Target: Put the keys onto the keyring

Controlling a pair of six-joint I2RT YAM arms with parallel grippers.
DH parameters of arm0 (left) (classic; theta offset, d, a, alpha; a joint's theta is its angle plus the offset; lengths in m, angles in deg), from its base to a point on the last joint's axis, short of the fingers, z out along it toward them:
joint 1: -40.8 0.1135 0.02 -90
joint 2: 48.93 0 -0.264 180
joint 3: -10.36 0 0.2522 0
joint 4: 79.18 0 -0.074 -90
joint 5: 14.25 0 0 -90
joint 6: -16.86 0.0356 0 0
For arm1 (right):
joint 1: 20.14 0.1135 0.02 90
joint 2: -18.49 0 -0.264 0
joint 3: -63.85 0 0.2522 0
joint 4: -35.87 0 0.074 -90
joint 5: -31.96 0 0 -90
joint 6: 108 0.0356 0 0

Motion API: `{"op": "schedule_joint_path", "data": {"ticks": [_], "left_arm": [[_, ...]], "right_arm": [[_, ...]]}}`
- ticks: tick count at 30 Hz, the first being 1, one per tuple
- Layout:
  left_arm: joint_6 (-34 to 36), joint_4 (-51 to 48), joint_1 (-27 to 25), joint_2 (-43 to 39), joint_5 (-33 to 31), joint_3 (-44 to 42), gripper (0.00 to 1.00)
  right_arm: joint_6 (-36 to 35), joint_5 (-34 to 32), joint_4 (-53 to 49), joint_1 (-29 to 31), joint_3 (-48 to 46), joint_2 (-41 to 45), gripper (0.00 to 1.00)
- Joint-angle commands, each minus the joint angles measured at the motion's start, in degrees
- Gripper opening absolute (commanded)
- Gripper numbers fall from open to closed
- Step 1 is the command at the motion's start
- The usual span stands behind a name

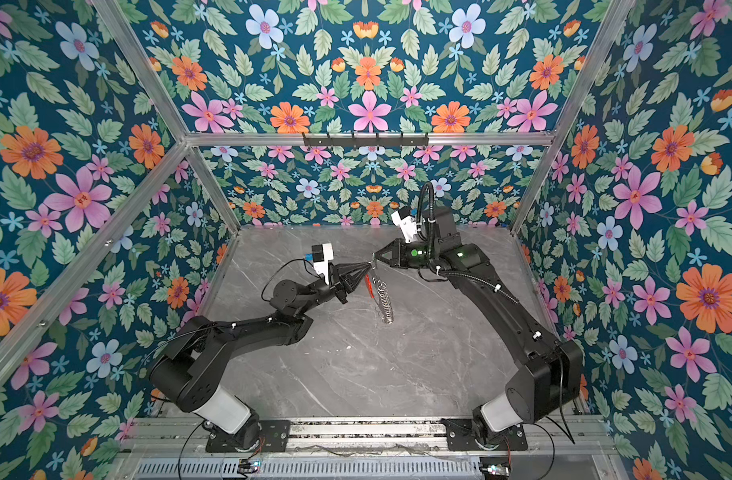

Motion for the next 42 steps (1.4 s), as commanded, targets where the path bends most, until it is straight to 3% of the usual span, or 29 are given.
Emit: {"op": "schedule_joint_path", "data": {"ticks": [1,6,15,22,42], "left_arm": [[0.88,3.11,-0.04,-0.8,-0.46,-0.29,0.0],[3.28,0.14,0.07,-2.36,-1.08,-0.74,0.0],[4.26,-2.45,-0.04,-2.91,-1.09,-0.06,0.0],[3.64,-2.26,-0.74,-1.51,-0.82,1.0,0.0],[4.17,-2.18,-1.56,-0.79,-0.47,1.62,0.0]], "right_arm": [[-2.32,-3.83,-0.81,-0.38,-0.44,2.78,0.0],[-9.13,-9.98,-6.15,-0.75,-0.04,5.59,0.0],[-12.78,-5.63,-9.79,0.01,-0.42,5.8,0.0],[-13.4,-0.8,-9.9,1.74,1.64,3.96,0.0],[-11.17,-3.99,-9.46,1.93,4.06,2.23,0.0]]}}
